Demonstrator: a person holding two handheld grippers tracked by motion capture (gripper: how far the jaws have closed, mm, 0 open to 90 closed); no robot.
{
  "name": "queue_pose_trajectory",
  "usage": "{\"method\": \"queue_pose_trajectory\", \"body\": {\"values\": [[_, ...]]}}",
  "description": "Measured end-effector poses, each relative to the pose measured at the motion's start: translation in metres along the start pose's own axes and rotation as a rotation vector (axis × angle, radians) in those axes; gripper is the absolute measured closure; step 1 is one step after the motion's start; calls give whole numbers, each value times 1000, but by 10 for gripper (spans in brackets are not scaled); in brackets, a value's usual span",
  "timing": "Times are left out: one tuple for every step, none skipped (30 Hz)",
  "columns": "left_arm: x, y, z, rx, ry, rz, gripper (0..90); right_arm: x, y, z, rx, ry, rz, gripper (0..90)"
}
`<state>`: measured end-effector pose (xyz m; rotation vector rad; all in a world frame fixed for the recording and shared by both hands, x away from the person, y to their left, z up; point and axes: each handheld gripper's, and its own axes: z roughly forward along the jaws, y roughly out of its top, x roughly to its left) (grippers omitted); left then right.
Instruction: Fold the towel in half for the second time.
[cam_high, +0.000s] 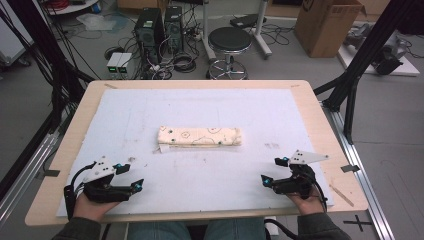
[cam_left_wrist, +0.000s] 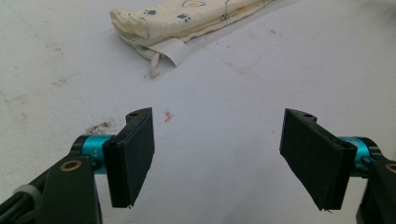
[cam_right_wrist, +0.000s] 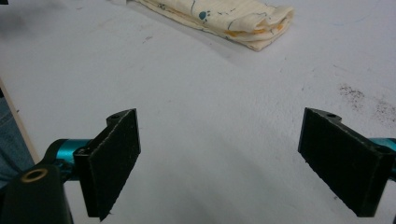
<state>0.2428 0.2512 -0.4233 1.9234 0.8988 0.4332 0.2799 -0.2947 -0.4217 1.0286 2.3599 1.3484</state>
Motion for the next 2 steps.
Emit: {"method": "queue_pose_trajectory", "body": {"values": [[0, 0, 0, 1, -2, -1, 268, 1, 0, 0, 4, 0, 3, 122], [1, 0, 1, 4, -3, 1, 269, 0, 0, 1, 0, -3, -8, 122]]}}
